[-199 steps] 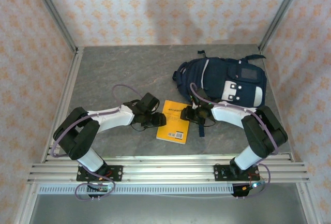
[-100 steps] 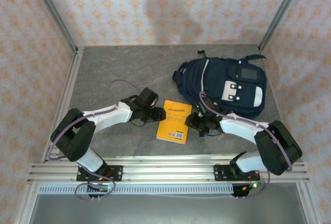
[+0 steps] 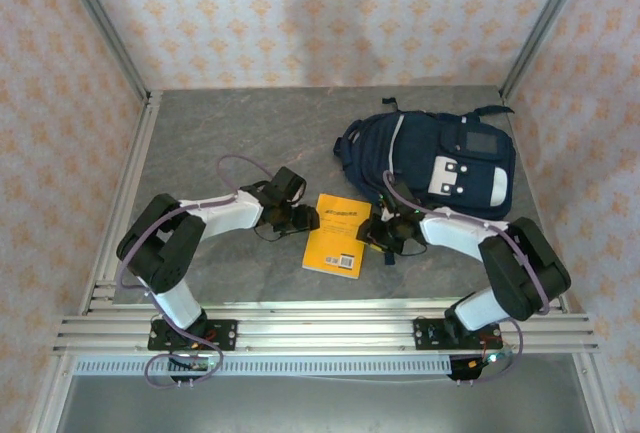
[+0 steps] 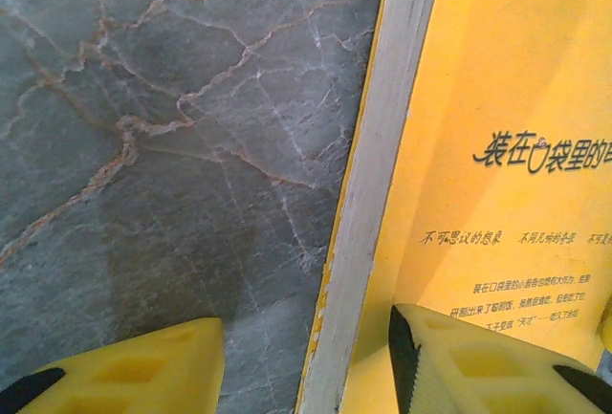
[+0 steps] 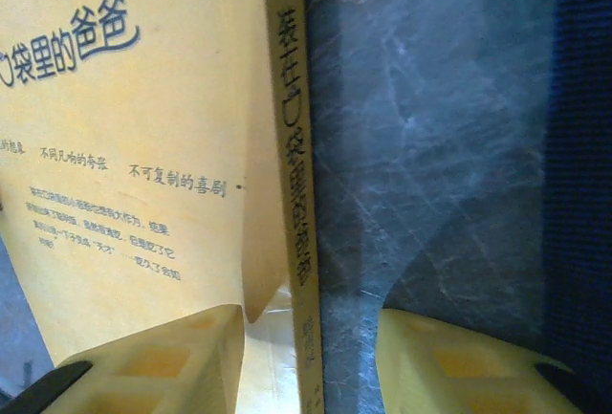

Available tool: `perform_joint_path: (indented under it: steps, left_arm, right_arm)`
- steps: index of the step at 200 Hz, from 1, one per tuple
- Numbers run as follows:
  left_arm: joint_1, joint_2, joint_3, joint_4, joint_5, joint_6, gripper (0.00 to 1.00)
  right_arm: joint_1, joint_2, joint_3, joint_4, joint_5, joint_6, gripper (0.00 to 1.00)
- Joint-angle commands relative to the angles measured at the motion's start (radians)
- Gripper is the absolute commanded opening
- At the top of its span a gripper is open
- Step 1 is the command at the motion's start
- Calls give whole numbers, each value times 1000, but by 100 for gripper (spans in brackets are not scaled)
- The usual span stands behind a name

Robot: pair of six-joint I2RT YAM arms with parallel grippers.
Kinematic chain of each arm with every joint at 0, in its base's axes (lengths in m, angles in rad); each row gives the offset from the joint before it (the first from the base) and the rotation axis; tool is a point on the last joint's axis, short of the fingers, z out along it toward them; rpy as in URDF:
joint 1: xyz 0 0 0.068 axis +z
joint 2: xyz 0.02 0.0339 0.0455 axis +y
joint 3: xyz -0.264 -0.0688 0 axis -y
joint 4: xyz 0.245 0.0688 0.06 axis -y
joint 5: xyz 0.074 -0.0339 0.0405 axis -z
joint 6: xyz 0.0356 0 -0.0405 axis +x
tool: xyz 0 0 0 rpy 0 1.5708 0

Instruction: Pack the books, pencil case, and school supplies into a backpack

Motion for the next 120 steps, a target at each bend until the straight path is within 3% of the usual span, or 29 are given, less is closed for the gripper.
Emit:
perform_joint_path:
  steps: [1, 65, 120]
  left_arm:
    - [-4, 26, -32, 86, 66, -24, 47]
    - [-29, 37, -69, 170, 144, -66, 39]
    - [-48, 34, -72, 187, 165, -79, 26]
  right_arm:
    - [34, 57, 38, 135, -137, -49, 40]
    - [34, 53, 50, 58, -103, -89, 40]
    - [34, 61, 2, 292, -250, 65, 45]
